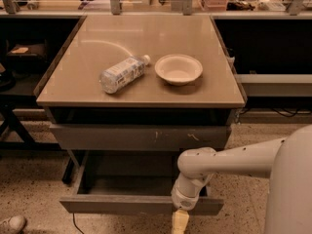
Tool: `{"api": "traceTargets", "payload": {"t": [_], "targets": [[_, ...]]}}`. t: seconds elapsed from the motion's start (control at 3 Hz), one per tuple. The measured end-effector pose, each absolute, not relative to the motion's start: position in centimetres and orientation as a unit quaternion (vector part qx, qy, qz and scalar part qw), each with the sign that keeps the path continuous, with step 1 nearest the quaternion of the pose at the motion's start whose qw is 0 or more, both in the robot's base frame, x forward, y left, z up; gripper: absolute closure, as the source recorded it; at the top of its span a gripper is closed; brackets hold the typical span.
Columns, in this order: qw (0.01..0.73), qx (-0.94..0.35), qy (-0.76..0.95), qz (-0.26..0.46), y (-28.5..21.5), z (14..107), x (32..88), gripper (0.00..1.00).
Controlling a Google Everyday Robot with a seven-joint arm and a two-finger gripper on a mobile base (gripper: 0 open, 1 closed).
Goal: Open middle drawer
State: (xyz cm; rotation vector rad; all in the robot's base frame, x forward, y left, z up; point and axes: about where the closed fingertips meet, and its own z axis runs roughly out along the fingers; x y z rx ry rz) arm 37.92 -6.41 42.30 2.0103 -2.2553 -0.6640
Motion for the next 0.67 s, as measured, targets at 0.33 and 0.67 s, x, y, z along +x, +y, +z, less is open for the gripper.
{"api": "traceTargets", "payload": {"t": [0.33, 0.67], "targets": [[0.034, 0.64, -0.73, -0.239, -8.2, 43.8, 34.9, 0.0], [0.044, 0.631, -0.729, -0.262, -9.7, 45.1, 32.0, 0.0]]}}
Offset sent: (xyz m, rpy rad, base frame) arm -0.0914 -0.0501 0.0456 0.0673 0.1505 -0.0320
